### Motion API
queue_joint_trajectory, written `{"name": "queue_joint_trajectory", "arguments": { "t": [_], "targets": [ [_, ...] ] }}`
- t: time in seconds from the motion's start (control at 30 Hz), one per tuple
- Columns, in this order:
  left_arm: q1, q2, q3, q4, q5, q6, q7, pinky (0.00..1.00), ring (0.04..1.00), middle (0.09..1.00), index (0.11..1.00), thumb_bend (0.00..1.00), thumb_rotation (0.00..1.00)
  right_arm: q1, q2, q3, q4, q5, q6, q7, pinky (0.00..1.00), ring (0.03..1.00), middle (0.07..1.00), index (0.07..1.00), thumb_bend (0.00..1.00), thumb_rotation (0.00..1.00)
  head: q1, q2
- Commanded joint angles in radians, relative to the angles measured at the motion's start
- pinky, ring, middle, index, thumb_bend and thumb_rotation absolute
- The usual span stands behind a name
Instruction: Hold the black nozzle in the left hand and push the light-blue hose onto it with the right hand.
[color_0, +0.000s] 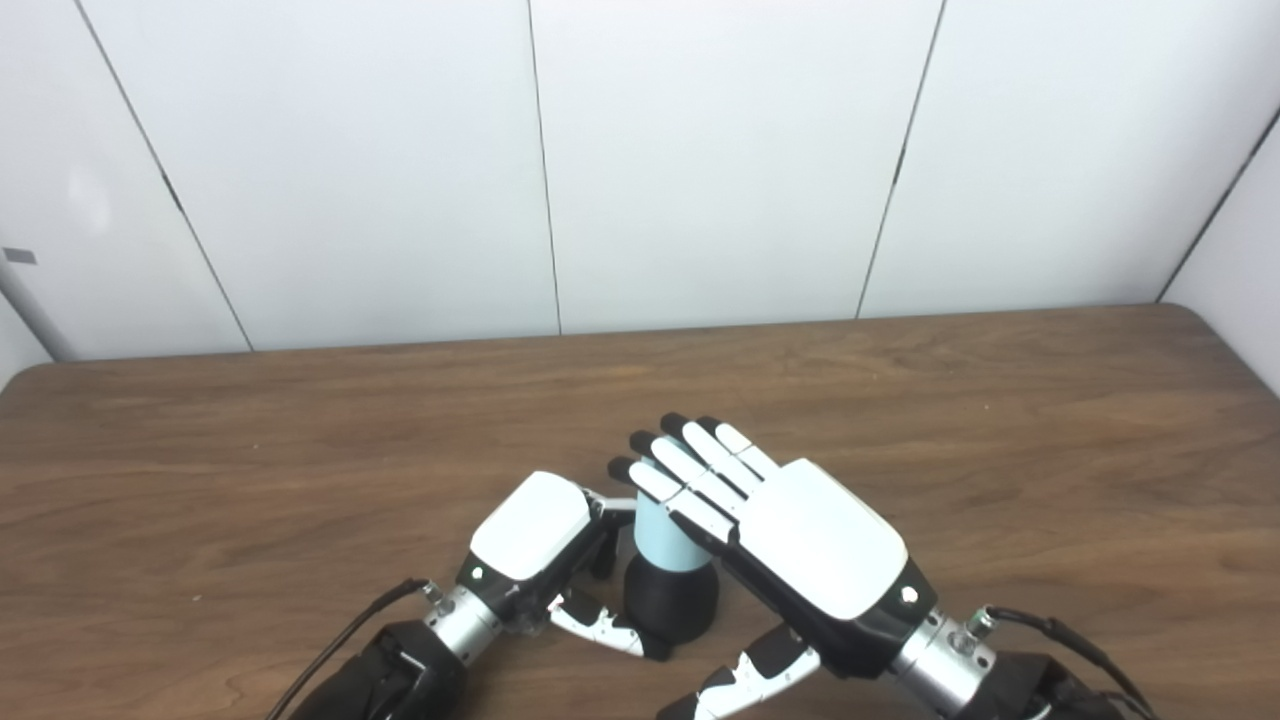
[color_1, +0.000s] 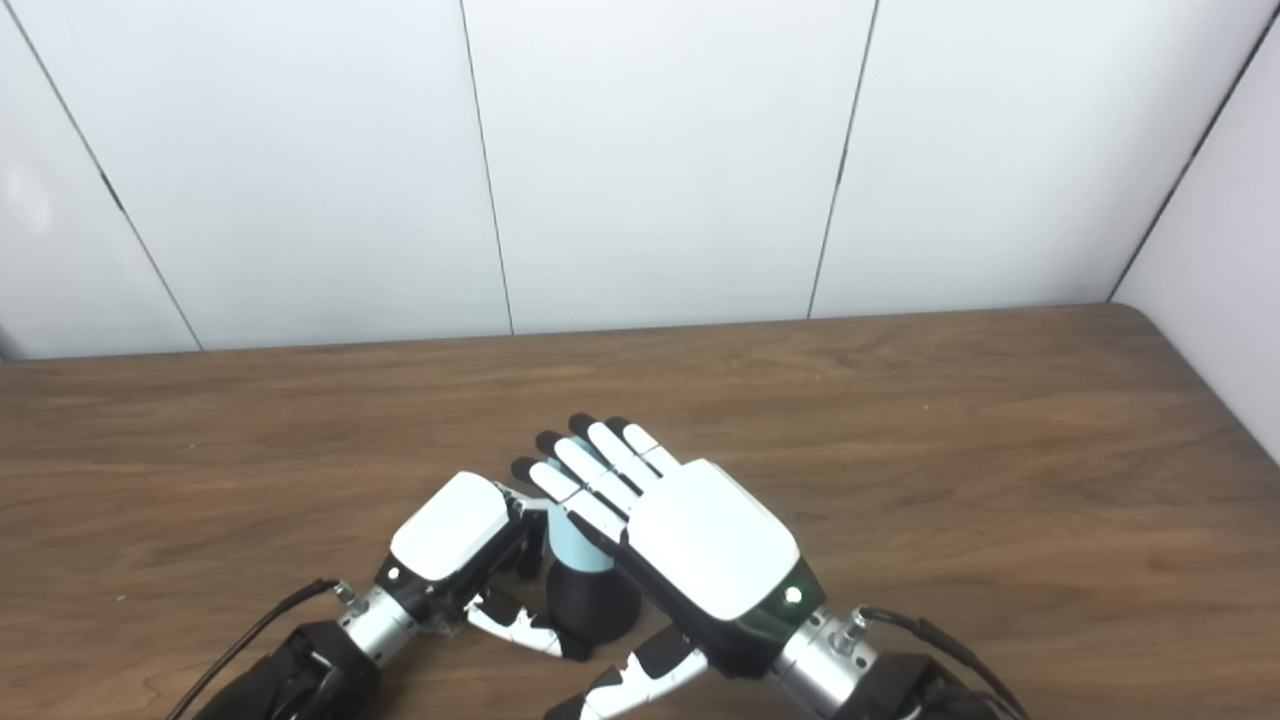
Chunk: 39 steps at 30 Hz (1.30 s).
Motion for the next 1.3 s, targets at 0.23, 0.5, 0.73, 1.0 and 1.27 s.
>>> {"name": "queue_joint_trajectory", "arguments": {
  "t": [0.23, 0.5, 0.73, 1.0, 1.27],
  "targets": [
    [0.143, -0.011, -0.069, 0.097, 0.029, 0.008, -0.048, 0.29, 0.344, 0.410, 0.517, 0.52, 0.00, 0.049, -0.024, 0.031, -0.026, -0.070, -0.035, 0.070, 0.92, 0.981, 0.980, 0.938, 0.90, 0.85, 0.003, 0.001],
    [0.143, -0.010, -0.068, 0.097, 0.023, 0.004, -0.051, 0.31, 0.365, 0.417, 0.518, 0.52, 0.00, 0.066, -0.032, 0.049, -0.015, -0.126, -0.053, 0.069, 0.91, 0.973, 0.978, 0.931, 0.86, 0.84, 0.004, 0.002],
    [0.144, -0.011, -0.066, 0.091, 0.018, 0.011, -0.063, 0.33, 0.384, 0.428, 0.518, 0.52, 0.00, 0.072, -0.038, 0.058, 0.006, -0.161, -0.052, 0.066, 0.88, 0.972, 0.979, 0.930, 0.80, 0.88, 0.004, 0.001],
    [0.145, -0.009, -0.068, 0.086, 0.021, 0.012, -0.065, 0.30, 0.363, 0.418, 0.519, 0.52, 0.00, 0.078, -0.046, 0.068, 0.047, -0.139, -0.045, 0.047, 0.88, 0.975, 0.985, 0.939, 0.82, 0.87, 0.006, 0.001],
    [0.147, -0.010, -0.068, 0.085, 0.022, 0.009, -0.056, 0.30, 0.362, 0.417, 0.520, 0.52, 0.00, 0.080, -0.046, 0.077, 0.060, -0.111, -0.041, 0.038, 0.87, 0.978, 0.984, 0.935, 0.83, 0.88, 0.008, 0.004]
  ]
}}
